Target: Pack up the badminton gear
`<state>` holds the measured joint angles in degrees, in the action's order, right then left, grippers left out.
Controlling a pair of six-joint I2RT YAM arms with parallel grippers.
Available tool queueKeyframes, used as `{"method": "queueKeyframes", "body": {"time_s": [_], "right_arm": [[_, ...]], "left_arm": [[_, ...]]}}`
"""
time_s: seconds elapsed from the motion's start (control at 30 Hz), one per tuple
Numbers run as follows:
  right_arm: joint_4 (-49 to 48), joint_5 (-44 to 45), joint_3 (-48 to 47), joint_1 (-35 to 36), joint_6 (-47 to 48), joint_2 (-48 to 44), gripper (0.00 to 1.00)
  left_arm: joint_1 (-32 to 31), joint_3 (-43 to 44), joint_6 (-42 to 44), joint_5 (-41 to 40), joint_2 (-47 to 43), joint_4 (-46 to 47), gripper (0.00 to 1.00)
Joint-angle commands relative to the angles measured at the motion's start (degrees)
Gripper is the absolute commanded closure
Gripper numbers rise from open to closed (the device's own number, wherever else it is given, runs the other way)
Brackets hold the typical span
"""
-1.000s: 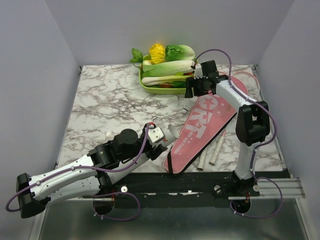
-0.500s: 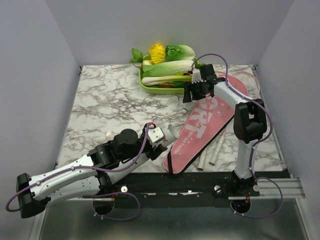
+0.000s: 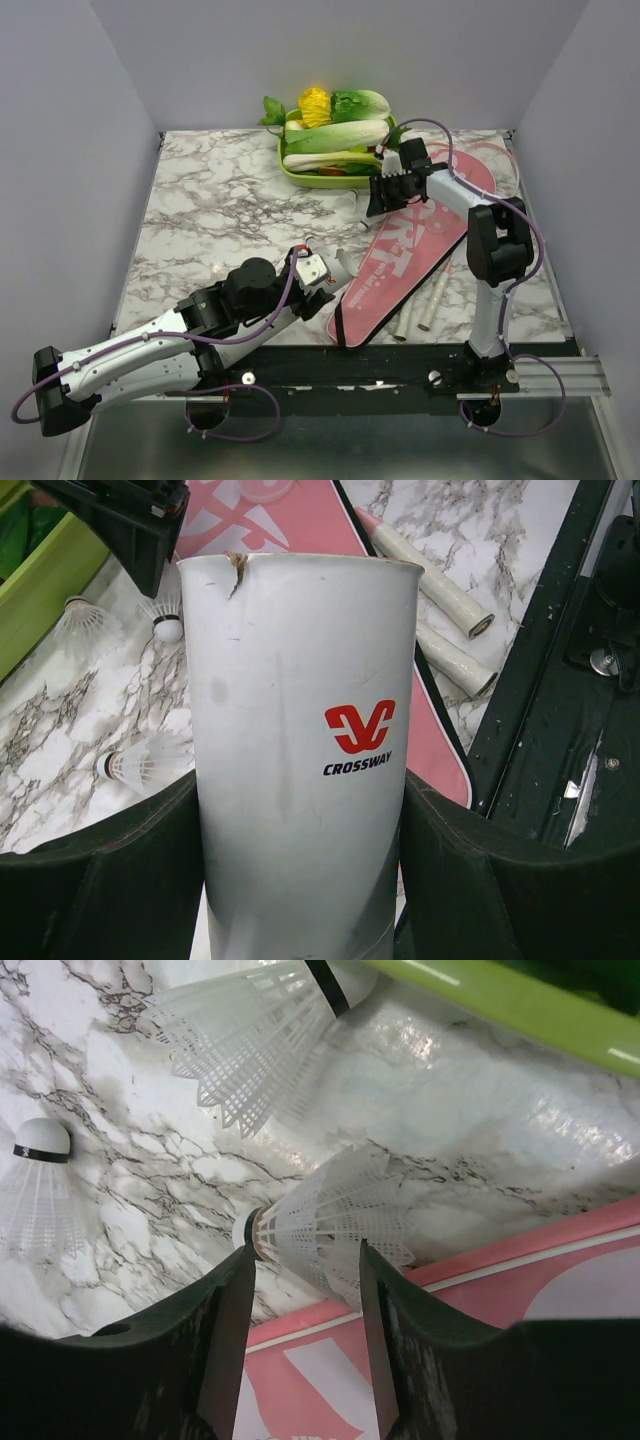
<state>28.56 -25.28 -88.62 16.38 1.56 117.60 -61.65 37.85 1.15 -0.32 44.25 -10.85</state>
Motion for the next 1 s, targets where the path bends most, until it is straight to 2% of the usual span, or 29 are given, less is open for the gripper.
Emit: {"method": "queueKeyframes", "body": {"time_s": [0.0, 0.03, 0.2, 0.23, 0.43, 0.53, 0.8, 0.9, 0.97], "right_arm": [[-1.0, -2.5, 2.6, -0.3, -0.3, -2.1, 0.51], [-1.5, -2.6, 3.0, -0.3, -0.8, -2.4, 0.62], [-3.0, -4.8, 5.5, -0.3, -2.7, -4.6, 0.89], [-3.6, -5.0, 6.5, -0.3, -3.6, -5.8, 0.99], [-9.0, -7.5, 13.0, -0.1, -7.9, -15.4, 0.99], [-8.4, -7.2, 15.6, 0.3, -8.5, -22.2, 0.99], [1.6, -0.7, 19.0, 3.7, -7.9, -39.2, 0.99], [6.5, 2.9, 19.3, 8.6, -7.8, -46.4, 0.99], [12.6, 7.5, 16.9, 14.4, -7.4, -50.5, 0.99]], "left_arm": [[-0.4, 0.7, -4.3, -0.4, -0.7, -5.0, 1.0], [-0.4, 0.7, -4.3, -0.4, -0.8, -5.1, 1.0], [-0.4, 0.5, -4.4, -0.4, -1.4, -4.8, 1.0], [-0.4, 0.5, -4.4, -0.4, -1.4, -4.8, 1.0], [-0.5, 0.1, -4.3, 0.2, -1.9, -4.2, 1.0], [-0.5, 0.2, -4.2, 0.2, -1.7, -4.2, 1.0], [-0.7, 0.4, -3.7, 2.8, -0.5, -4.5, 1.0], [-0.8, 0.4, -3.6, 3.7, 0.1, -4.6, 1.0], [-0.8, 0.6, -3.5, 4.4, 0.7, -4.8, 1.0]]}}
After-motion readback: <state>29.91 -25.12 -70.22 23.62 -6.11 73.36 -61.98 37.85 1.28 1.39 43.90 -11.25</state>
